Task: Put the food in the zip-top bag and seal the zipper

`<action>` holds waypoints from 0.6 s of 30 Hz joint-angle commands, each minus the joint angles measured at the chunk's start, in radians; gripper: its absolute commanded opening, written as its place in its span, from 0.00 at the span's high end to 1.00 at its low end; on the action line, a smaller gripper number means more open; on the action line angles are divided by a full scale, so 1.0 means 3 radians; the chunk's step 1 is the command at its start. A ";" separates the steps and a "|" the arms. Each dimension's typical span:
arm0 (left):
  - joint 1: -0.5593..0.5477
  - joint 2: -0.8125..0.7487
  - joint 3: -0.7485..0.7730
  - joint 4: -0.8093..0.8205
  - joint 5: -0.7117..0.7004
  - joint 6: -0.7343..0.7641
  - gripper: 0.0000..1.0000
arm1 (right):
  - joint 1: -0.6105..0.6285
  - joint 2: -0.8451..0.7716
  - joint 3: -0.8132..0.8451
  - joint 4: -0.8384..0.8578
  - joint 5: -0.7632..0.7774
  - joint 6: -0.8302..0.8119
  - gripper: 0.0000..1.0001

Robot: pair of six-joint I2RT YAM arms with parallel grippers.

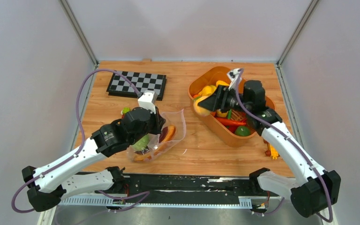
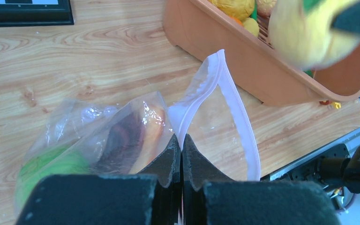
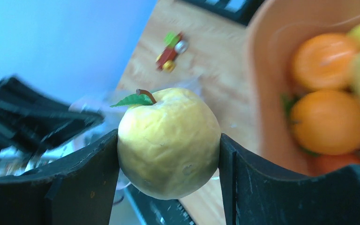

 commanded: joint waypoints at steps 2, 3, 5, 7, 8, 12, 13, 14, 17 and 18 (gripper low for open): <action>0.0005 0.0030 0.0085 0.0145 0.0053 -0.0016 0.97 | 0.0726 -0.0282 -0.0092 0.0323 -0.0130 0.0111 0.56; 0.0005 0.0041 0.0093 0.0140 0.0069 -0.0021 0.97 | 0.0852 -0.0295 -0.0099 0.0337 -0.0082 0.0078 0.55; 0.0005 0.0051 0.0099 0.0140 0.0097 -0.0030 0.97 | 0.1065 -0.0270 -0.0083 0.0318 0.0041 0.0004 0.54; 0.0007 0.0069 0.0116 0.0141 0.0117 -0.0026 0.98 | 0.1220 -0.0219 -0.0073 0.0383 0.0126 -0.0014 0.54; 0.0005 0.0077 0.0128 0.0142 0.0126 -0.0022 0.98 | 0.1293 -0.0186 -0.0068 0.0438 0.0162 -0.0010 0.54; 0.0005 0.0092 0.0199 0.0130 0.0169 -0.0003 0.98 | 0.1551 -0.0002 0.0014 0.0475 0.0594 -0.0071 0.54; 0.0005 0.0093 0.0217 0.0121 0.0184 -0.0003 0.98 | 0.1595 0.0043 0.0039 0.0418 0.0744 -0.0111 0.53; 0.0005 0.0092 0.0230 0.0110 0.0195 -0.0001 0.98 | 0.1635 0.0075 0.0058 0.0372 0.0875 -0.0131 0.53; 0.0005 0.0063 0.0251 0.0087 0.0210 -0.0019 0.97 | 0.1700 0.0163 0.0042 0.0434 0.1034 -0.0175 0.49; 0.0005 0.0042 0.0249 0.0088 0.0203 -0.0024 0.97 | 0.1713 0.0194 0.0064 0.0414 0.1064 -0.0199 0.48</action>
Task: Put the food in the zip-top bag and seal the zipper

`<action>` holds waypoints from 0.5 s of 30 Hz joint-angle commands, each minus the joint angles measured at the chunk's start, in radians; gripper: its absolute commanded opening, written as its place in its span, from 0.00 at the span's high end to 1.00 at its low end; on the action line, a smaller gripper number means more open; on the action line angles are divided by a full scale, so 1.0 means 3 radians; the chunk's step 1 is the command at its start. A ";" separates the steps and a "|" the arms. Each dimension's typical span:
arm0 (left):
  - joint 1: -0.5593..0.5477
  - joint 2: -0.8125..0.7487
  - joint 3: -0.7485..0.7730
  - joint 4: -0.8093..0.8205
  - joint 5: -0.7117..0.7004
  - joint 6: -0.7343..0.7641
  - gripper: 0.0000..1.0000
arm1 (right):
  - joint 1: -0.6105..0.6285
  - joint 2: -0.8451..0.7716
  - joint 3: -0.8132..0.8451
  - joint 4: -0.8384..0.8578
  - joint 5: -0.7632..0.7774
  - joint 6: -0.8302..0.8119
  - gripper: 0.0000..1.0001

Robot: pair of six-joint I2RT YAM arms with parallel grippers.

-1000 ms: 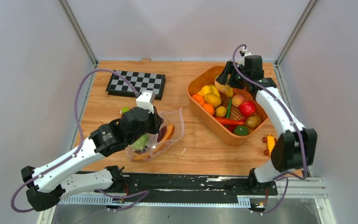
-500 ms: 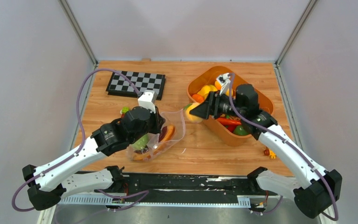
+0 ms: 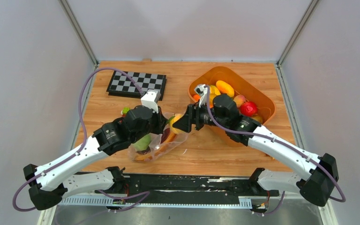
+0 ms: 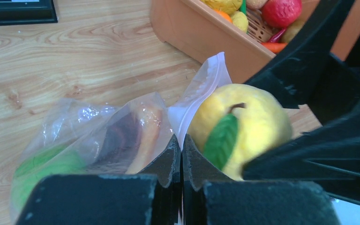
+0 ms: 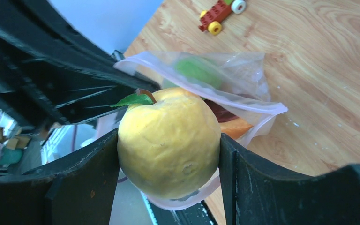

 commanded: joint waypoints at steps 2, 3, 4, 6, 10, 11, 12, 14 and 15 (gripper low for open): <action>0.0009 -0.0097 0.0182 0.0072 0.0007 -0.0022 0.97 | 0.0102 0.0106 0.0203 0.0067 0.0443 -0.0215 0.43; 0.0005 -0.0104 0.0185 0.0065 -0.0015 -0.0018 0.97 | 0.0126 0.0113 0.0229 0.0039 0.0480 -0.0243 0.40; 0.0005 -0.0119 0.0184 0.0056 -0.0038 -0.0022 0.98 | 0.0143 0.0112 0.0261 0.0033 0.0479 -0.0286 0.35; 0.0005 -0.0136 0.0185 0.0056 -0.0074 -0.0027 0.98 | 0.0169 0.0098 0.0294 0.0016 0.0454 -0.0346 0.27; 0.0005 -0.0155 0.0195 0.0059 -0.0142 -0.0026 0.98 | 0.0181 0.0048 0.0325 0.0002 0.0363 -0.0433 0.15; 0.0005 -0.0157 0.0199 0.0052 -0.0149 -0.0022 0.97 | 0.0180 0.0039 0.0334 -0.0009 0.0332 -0.0436 0.12; 0.0005 -0.0157 0.0202 0.0046 -0.0160 -0.0022 0.98 | 0.0180 0.0029 0.0343 -0.0007 0.0271 -0.0445 0.10; 0.0005 -0.0166 0.0200 0.0042 -0.0178 -0.0022 0.98 | 0.0184 0.0022 0.0363 -0.0010 0.0173 -0.0451 0.07; 0.0005 -0.0169 0.0198 0.0040 -0.0186 -0.0023 0.98 | 0.0183 0.0022 0.0388 -0.0016 0.0126 -0.0454 0.07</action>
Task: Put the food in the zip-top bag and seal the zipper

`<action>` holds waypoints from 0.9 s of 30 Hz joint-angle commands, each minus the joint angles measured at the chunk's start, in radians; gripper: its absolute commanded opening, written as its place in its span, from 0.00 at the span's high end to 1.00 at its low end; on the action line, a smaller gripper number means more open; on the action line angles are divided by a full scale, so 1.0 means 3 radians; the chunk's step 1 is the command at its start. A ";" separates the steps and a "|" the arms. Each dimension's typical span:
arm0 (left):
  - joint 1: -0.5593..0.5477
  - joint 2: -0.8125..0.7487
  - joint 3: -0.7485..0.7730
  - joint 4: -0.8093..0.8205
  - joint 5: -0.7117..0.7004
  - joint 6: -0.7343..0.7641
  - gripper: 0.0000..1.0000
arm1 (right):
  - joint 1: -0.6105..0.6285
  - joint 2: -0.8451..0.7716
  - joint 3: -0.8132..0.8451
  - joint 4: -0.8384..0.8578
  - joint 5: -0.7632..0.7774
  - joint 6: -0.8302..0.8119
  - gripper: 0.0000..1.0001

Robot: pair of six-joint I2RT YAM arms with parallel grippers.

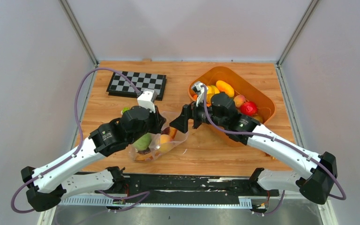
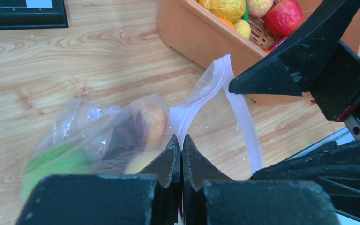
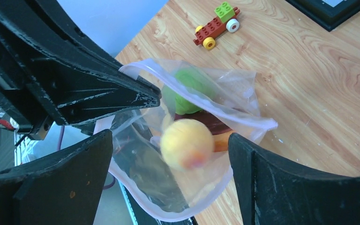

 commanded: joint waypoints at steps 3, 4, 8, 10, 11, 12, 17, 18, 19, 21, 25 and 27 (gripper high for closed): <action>0.0001 -0.0078 0.0167 0.0081 -0.0118 -0.0022 0.98 | 0.0016 -0.0145 0.0233 -0.0002 -0.0162 -0.0094 0.07; 0.0001 -0.0084 0.0167 0.0076 -0.0124 -0.0021 0.97 | 0.0017 -0.0191 0.0235 -0.0007 -0.0117 -0.0110 0.07; 0.0001 -0.0082 0.0140 0.0057 -0.0141 -0.0037 0.97 | 0.0014 -0.0415 0.0212 -0.0204 0.0562 -0.0195 0.07; 0.0001 -0.0076 0.0127 0.0059 -0.0139 -0.0036 0.97 | -0.0002 -0.0498 0.0213 -0.0429 0.1178 -0.0247 0.06; 0.0001 -0.0068 0.0131 0.0038 -0.0163 -0.0039 0.97 | -0.0027 -0.0514 0.0228 -0.0570 0.1462 -0.0246 0.05; 0.0001 -0.0049 0.0144 -0.0005 -0.0207 -0.0038 0.97 | -0.0079 -0.0518 0.0265 -0.0736 0.1668 -0.0235 0.05; 0.0006 0.0104 0.0308 -0.0366 -0.0425 0.0040 0.97 | -0.0559 -0.0422 0.0308 -0.1322 0.1926 -0.0224 0.05; 0.0007 0.0129 0.0324 -0.0381 -0.0418 0.0049 0.97 | -0.0686 -0.0393 0.0292 -0.1379 0.1853 -0.0201 0.06; 0.0006 0.0139 0.0329 -0.0376 -0.0384 0.0058 0.97 | -0.0835 -0.0361 0.0267 -0.1409 0.1814 -0.0192 0.07; 0.0006 0.0134 0.0307 -0.0309 -0.0294 0.0053 0.98 | -0.1113 -0.0297 0.0210 -0.1408 0.1558 -0.0193 0.10; 0.0006 0.0097 0.0219 -0.0169 -0.0183 0.0031 0.98 | -0.1569 -0.0097 0.0116 -0.1190 0.1003 -0.0247 0.12; 0.0006 0.0095 0.0216 -0.0165 -0.0164 0.0027 0.97 | -0.1727 0.0061 0.0076 -0.1010 0.0764 -0.0320 0.10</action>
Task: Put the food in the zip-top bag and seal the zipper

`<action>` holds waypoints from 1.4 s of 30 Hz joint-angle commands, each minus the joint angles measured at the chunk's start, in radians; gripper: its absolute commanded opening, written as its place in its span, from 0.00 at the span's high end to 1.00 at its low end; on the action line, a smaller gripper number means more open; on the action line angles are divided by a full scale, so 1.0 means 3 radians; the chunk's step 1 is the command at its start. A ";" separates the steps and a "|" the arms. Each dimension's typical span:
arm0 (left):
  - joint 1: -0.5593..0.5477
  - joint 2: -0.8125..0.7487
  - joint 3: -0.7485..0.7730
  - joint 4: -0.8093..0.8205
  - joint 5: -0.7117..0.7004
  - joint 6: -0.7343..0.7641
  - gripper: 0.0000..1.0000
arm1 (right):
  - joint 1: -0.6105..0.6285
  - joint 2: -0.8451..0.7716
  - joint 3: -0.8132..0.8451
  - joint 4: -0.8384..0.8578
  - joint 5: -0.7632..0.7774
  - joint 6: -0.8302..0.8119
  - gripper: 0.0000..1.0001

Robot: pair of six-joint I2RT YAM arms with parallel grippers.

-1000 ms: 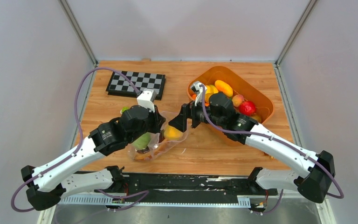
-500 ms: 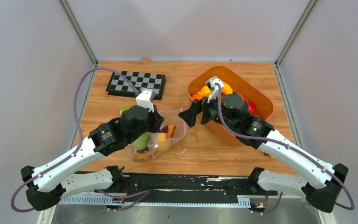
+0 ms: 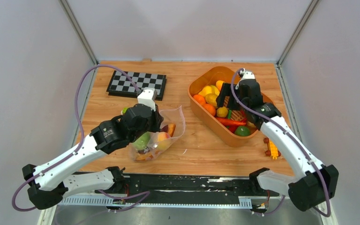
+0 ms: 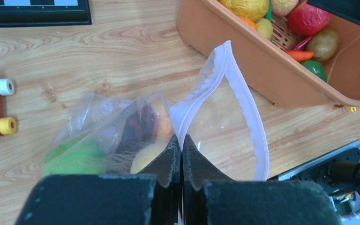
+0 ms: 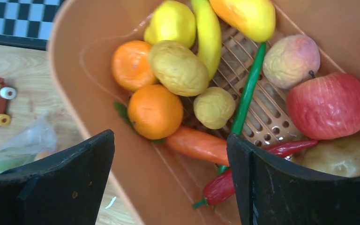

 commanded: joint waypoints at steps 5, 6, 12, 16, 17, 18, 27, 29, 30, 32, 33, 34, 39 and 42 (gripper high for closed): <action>0.0006 -0.0058 0.0012 0.0160 0.0114 0.0003 0.98 | -0.0505 0.0945 0.0347 0.0169 -0.0936 -0.0295 0.07; 0.0007 -0.0065 0.0000 0.0161 0.0117 -0.0002 0.97 | -0.0510 0.1090 0.0472 0.0083 -0.0988 -0.0369 0.06; 0.0006 -0.0130 -0.0021 0.0150 0.0097 0.0026 0.97 | -0.0516 0.1781 0.1037 -0.0118 -0.1101 -0.0733 0.06; 0.0007 -0.0134 -0.0032 0.0135 0.0088 0.0030 0.97 | -0.0516 0.2045 0.1239 -0.0134 -0.1132 -0.0896 0.09; 0.0006 -0.0129 -0.0031 0.0131 0.0090 0.0028 0.97 | -0.0516 0.2103 0.1281 -0.0169 -0.1180 -0.0944 0.12; 0.0006 -0.0126 -0.0026 0.0129 0.0098 0.0029 0.97 | -0.0516 0.2165 0.1319 -0.0213 -0.1202 -0.0958 0.14; 0.0006 -0.0093 -0.0021 0.0144 0.0137 0.0031 0.97 | -0.0511 0.2292 0.1298 -0.0233 -0.1216 -0.1088 0.28; 0.0006 -0.0098 -0.0023 0.0144 0.0143 0.0028 0.97 | -0.0511 0.2225 0.1271 -0.0230 -0.1093 -0.1035 0.40; 0.0006 -0.0113 -0.0027 0.0138 0.0147 0.0020 0.97 | -0.0511 0.2165 0.1214 -0.0212 -0.1054 -0.0984 0.44; 0.0008 -0.0132 -0.0047 0.0145 0.0130 0.0009 0.97 | -0.0512 0.1985 0.1090 -0.0096 -0.1087 -0.0932 0.51; 0.0006 -0.0138 -0.0053 0.0147 0.0128 0.0007 0.97 | -0.0513 0.1906 0.1022 -0.0053 -0.1111 -0.0907 0.52; 0.0006 -0.0144 -0.0055 0.0145 0.0129 0.0002 0.97 | -0.0515 0.1835 0.0963 -0.0018 -0.1146 -0.0889 0.58; 0.0006 -0.0143 -0.0071 0.0181 0.0156 -0.0014 0.97 | -0.0516 0.1549 0.0642 0.0088 -0.1178 -0.0774 0.66; 0.0006 -0.0136 -0.0097 0.0216 0.0174 -0.0032 0.97 | -0.0516 0.1387 0.0445 0.0145 -0.1202 -0.0707 0.68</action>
